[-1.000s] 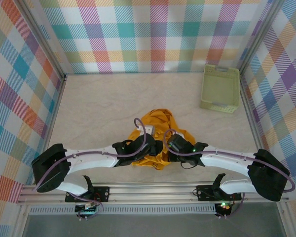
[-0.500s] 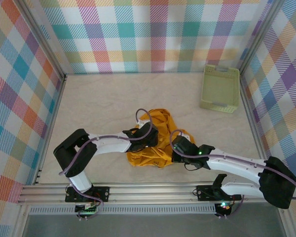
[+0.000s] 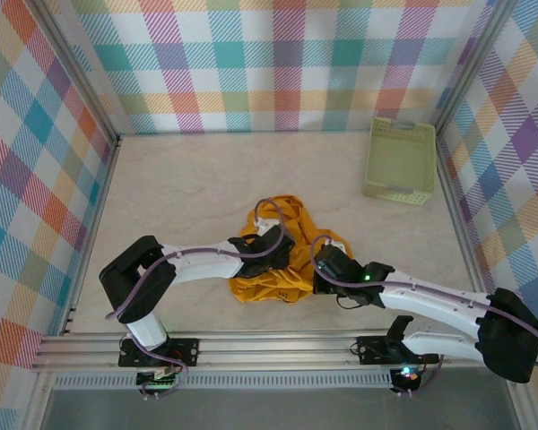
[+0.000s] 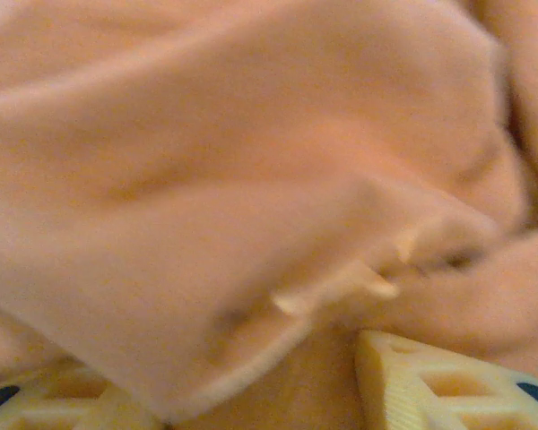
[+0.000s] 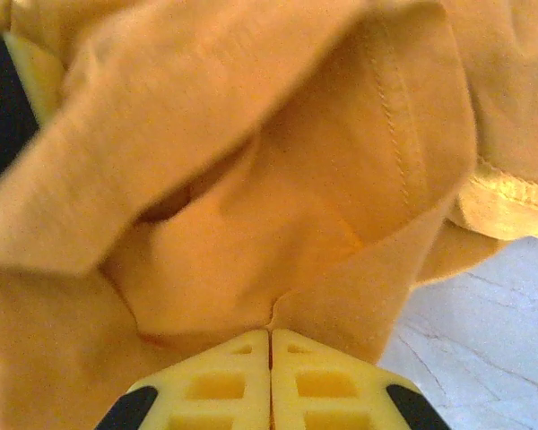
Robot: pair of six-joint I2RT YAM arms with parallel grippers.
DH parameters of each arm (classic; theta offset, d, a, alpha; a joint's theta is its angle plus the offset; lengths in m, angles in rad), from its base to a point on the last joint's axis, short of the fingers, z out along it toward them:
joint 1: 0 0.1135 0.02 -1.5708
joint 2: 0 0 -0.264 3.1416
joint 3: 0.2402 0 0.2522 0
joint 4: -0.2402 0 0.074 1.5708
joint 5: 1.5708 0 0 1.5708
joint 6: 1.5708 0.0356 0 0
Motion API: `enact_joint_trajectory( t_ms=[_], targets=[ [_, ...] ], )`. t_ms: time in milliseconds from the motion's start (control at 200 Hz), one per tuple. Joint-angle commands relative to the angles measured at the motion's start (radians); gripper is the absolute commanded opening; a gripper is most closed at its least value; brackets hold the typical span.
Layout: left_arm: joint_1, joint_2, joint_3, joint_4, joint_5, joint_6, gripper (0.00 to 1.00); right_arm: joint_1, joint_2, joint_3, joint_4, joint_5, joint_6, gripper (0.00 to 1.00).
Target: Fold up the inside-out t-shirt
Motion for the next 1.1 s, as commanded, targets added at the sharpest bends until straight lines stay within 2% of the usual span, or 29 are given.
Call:
enact_joint_trajectory(
  t_ms=[0,75,240,405,580,785,1005,1094],
  targets=[
    [-0.061,0.049,0.078,-0.069,-0.043,0.05,0.56,0.007,0.025,0.048,-0.036,0.049,-0.005,0.1],
    [-0.066,0.096,0.112,-0.15,-0.089,0.04,0.56,0.007,0.02,0.046,-0.049,0.057,0.009,0.13],
    [-0.06,0.12,0.091,-0.168,-0.125,0.016,0.56,0.006,-0.034,0.016,-0.101,0.086,0.051,0.11],
    [-0.06,0.128,0.094,-0.201,-0.17,0.005,0.56,0.007,-0.083,-0.016,-0.098,0.06,0.049,0.13],
    [-0.061,0.13,0.091,-0.196,-0.171,0.007,0.56,0.007,-0.095,-0.026,-0.093,0.047,0.043,0.17],
    [-0.061,0.121,0.089,-0.195,-0.172,0.005,0.56,0.007,-0.078,-0.024,-0.072,0.032,0.044,0.13],
    [-0.063,0.11,0.082,-0.183,-0.158,0.004,0.56,0.007,-0.062,0.01,-0.051,0.0,0.015,0.39],
    [-0.063,0.11,0.083,-0.177,-0.153,0.0,0.56,0.007,-0.012,0.043,-0.083,0.03,0.019,0.4]
  ],
)
